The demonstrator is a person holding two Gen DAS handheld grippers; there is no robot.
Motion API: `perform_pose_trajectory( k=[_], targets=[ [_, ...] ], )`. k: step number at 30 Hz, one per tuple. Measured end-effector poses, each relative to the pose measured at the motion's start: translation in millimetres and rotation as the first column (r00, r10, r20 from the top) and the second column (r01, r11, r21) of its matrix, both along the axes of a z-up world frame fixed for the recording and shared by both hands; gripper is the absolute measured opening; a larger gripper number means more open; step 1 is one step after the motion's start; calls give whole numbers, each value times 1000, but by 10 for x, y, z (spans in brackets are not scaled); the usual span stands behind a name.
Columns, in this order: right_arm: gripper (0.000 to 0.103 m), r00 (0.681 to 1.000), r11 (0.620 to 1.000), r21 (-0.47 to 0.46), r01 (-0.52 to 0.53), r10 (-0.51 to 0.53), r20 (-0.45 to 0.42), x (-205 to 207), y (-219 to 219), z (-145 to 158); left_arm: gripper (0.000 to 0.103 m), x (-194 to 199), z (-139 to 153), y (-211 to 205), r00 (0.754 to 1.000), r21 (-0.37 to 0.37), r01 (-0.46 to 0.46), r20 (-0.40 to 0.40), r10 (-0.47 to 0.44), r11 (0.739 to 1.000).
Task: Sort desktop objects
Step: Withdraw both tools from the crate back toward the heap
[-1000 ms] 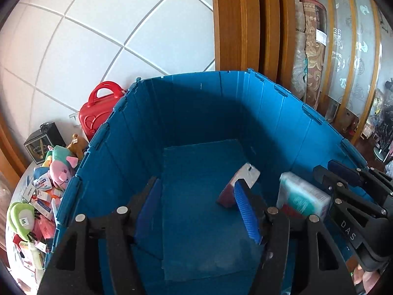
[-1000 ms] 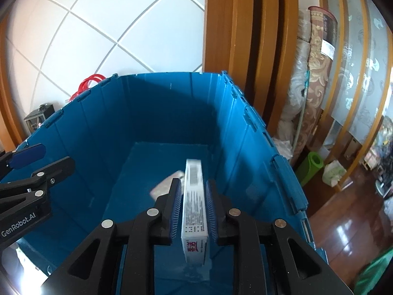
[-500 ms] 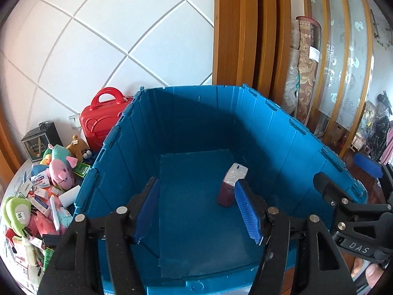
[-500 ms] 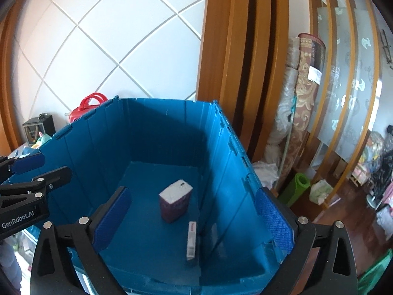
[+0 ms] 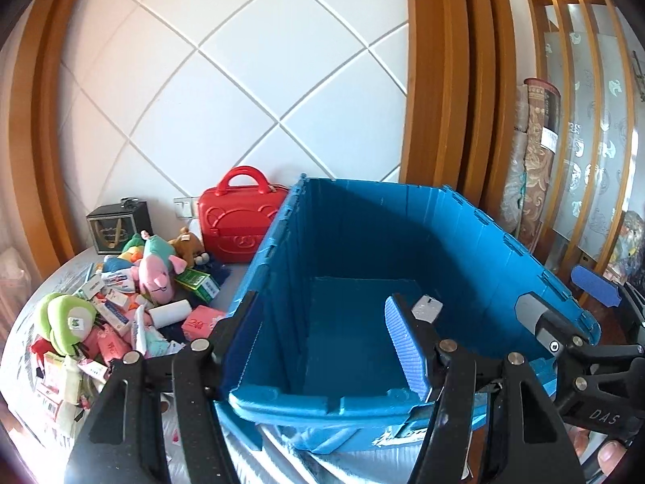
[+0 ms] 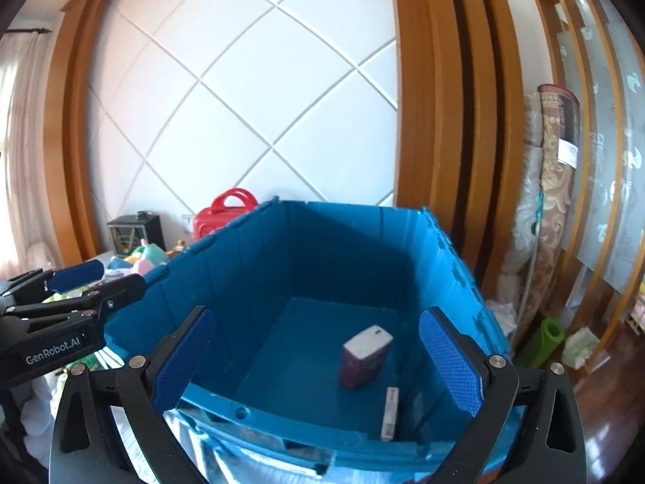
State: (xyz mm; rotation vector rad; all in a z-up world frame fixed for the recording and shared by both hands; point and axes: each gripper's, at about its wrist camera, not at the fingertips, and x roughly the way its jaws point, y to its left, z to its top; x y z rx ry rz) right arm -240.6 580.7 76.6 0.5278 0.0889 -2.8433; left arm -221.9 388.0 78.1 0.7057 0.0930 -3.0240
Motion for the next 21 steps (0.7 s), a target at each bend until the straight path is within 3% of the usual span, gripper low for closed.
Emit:
perform_pose_trajectory(
  k=[5,10,15,21],
  targets=[
    [103,991,990,-33,-136,135,-19,58,-340,0,62,308,-62,-365,993,-5,-113,24,113,994],
    [103,962,961,-42,-274,274,-4,121,-854,-52,62,628,-142,-857,971,-23,-234,53,235,972],
    [103,924,924,-18,-381,381,-2,279,-1432,-76,62,940,-272,-1449,932,-31,-354,75,355,935],
    [103,899,899,-13,-437,437,24,543,-2110,-183,62,1240,-518,-2314,894,-32,-430,127,431,902]
  ],
)
